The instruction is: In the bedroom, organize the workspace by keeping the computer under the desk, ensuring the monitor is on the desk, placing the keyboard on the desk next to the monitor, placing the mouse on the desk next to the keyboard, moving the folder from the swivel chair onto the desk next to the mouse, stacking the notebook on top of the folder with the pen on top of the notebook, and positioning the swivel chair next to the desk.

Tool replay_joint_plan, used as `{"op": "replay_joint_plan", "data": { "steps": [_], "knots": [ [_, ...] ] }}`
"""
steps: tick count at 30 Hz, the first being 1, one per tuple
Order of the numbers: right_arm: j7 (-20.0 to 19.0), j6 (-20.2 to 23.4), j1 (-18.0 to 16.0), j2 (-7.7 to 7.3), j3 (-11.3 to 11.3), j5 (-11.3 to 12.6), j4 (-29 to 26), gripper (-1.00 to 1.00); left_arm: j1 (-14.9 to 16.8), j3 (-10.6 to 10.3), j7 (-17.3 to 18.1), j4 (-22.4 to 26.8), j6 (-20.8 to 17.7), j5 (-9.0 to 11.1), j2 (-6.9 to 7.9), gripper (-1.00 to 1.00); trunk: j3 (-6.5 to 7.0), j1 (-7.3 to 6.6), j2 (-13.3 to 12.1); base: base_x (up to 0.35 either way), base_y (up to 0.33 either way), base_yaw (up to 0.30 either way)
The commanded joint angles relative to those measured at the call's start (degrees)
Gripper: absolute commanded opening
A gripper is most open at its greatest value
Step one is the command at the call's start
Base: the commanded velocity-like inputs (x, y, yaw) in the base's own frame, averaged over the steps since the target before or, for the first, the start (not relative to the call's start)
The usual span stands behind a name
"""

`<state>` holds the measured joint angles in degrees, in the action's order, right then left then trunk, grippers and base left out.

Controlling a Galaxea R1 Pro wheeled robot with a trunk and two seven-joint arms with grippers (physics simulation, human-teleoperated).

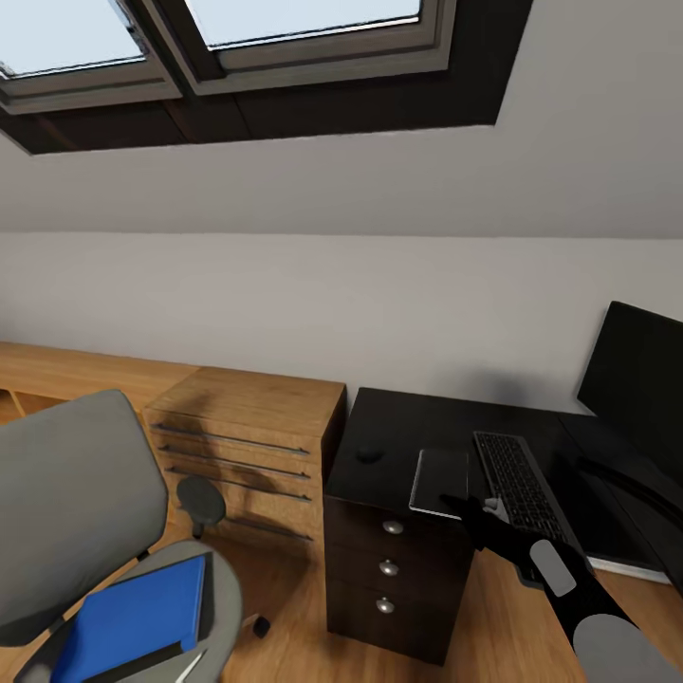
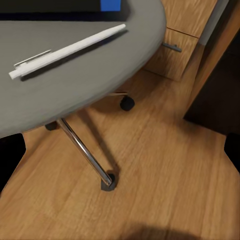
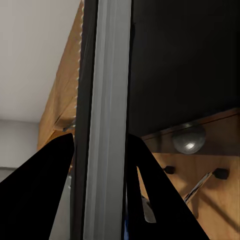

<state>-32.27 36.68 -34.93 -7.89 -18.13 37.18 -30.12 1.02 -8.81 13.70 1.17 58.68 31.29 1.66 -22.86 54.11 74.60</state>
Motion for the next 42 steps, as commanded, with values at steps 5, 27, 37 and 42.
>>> {"op": "replay_joint_plan", "data": {
  "steps": [5, 27, 37, 42],
  "knots": [
    [-0.08, 0.41, -0.05, -0.02, -0.23, 0.18, -0.01, -1.0, 0.03, -0.37, 0.28, -0.03, 0.12, 0.67, 0.01, 1.0, -0.97, 1.1, 2.06, 0.0, 0.0, 0.0],
    [-0.08, 0.49, -0.05, -0.11, -0.24, 0.27, -0.03, -1.0, 0.03, -0.35, 0.3, -0.03, 0.12, 0.67, 0.01, 1.0, -3.66, 4.4, 8.07, 0.0, 0.0, 0.0],
    [-0.08, 0.49, -0.05, -0.11, -0.24, 0.2, -0.11, -1.0, 0.03, -0.45, 0.37, -0.03, 0.21, 0.62, 0.03, 1.0, -3.66, 4.4, 8.07, 0.0, 0.0, 0.0],
    [-0.08, 0.42, -0.05, -0.11, -0.22, 0.28, -0.06, -1.0, 0.03, -0.42, 0.37, -0.03, 0.21, 0.62, 0.05, 1.0, -3.66, 4.4, 8.07, -0.002, 0.0, 0.0]
  ]
}}
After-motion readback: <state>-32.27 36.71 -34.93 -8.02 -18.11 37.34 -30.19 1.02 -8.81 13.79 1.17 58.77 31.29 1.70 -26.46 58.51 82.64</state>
